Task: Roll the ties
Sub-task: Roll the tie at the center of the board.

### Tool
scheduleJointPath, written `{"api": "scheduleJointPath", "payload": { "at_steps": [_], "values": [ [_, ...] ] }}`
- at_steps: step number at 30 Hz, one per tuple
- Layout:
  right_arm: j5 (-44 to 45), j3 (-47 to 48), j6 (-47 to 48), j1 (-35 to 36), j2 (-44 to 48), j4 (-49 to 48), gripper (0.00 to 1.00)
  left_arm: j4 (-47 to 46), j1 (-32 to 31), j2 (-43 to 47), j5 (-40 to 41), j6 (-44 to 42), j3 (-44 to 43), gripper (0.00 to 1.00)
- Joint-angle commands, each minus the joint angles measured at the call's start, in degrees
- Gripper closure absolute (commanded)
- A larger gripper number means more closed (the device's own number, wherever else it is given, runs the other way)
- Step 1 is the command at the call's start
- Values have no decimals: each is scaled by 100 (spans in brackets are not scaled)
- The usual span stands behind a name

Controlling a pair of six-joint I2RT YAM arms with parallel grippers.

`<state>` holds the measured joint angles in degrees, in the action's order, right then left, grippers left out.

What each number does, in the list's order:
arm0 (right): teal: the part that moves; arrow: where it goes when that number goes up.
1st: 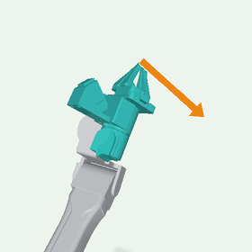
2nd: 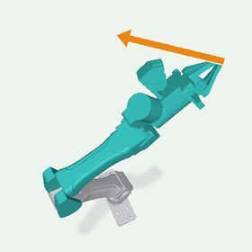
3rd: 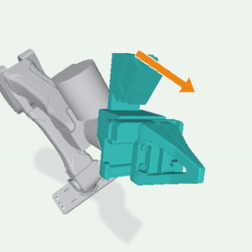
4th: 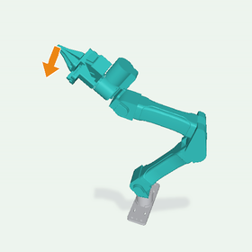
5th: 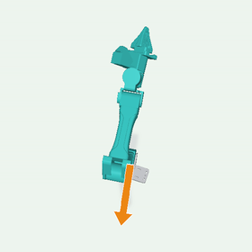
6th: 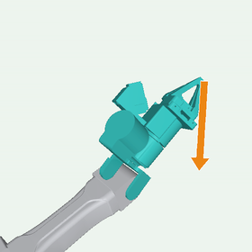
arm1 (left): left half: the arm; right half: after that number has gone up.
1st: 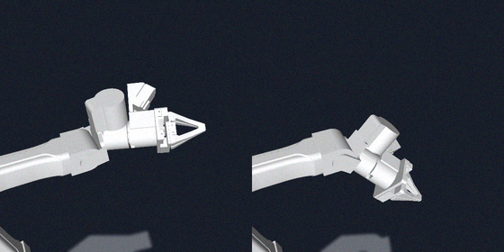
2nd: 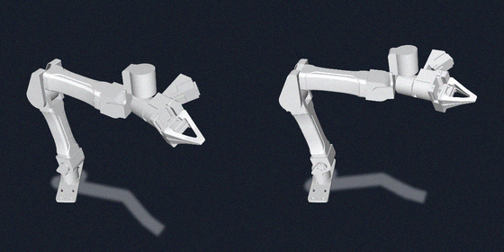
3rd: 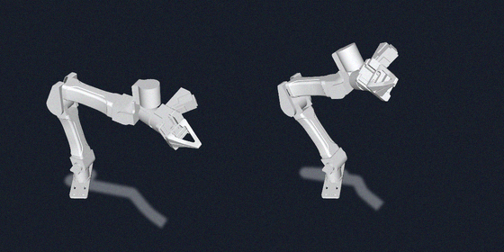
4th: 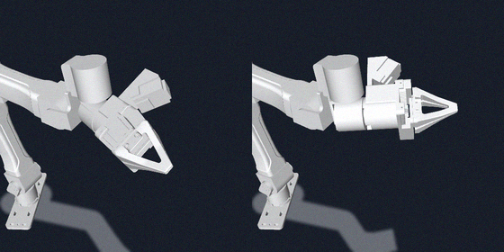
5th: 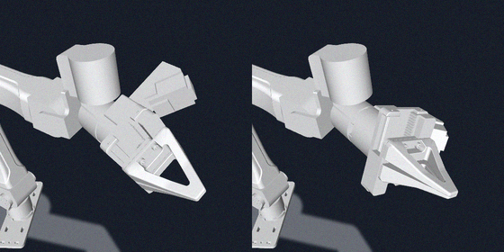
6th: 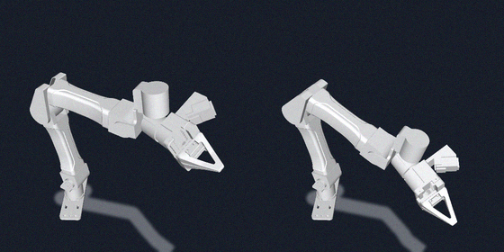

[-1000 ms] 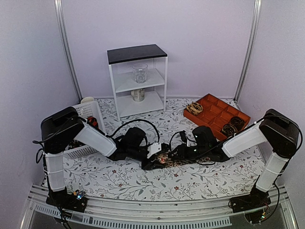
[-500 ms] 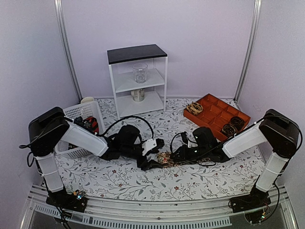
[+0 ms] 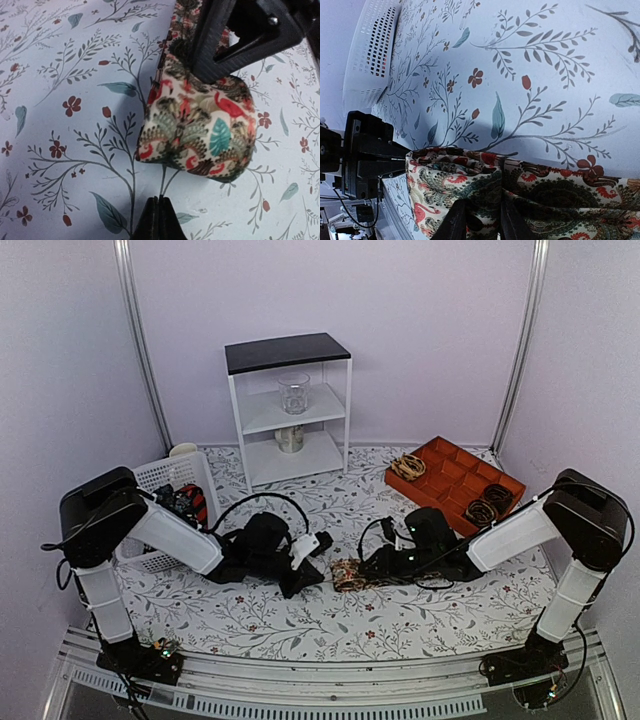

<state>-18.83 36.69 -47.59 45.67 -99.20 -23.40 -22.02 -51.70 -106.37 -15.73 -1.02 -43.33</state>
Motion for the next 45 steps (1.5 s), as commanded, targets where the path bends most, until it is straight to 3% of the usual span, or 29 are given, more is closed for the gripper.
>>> {"api": "scheduleJointPath", "payload": {
  "at_steps": [1, 10, 18, 30, 45],
  "values": [
    [174, -168, 101, -25, 105, 146, 76, -167, -52, -261, 337, 364, -156, 100],
    [179, -199, 182, -31, 191, 172, 77, -383, -251, -543, -18, 470, -524, 100],
    [45, 21, 117, 62, -11, 173, 79, -622, -207, -208, -220, 838, -171, 100],
    [90, 510, -277, 545, -342, 270, 79, -101, -308, 774, 815, 2007, 1177, 100],
    [436, 372, -68, 557, -102, 542, 78, -761, -599, 116, 427, 2143, 538, 100]
  ]
}}
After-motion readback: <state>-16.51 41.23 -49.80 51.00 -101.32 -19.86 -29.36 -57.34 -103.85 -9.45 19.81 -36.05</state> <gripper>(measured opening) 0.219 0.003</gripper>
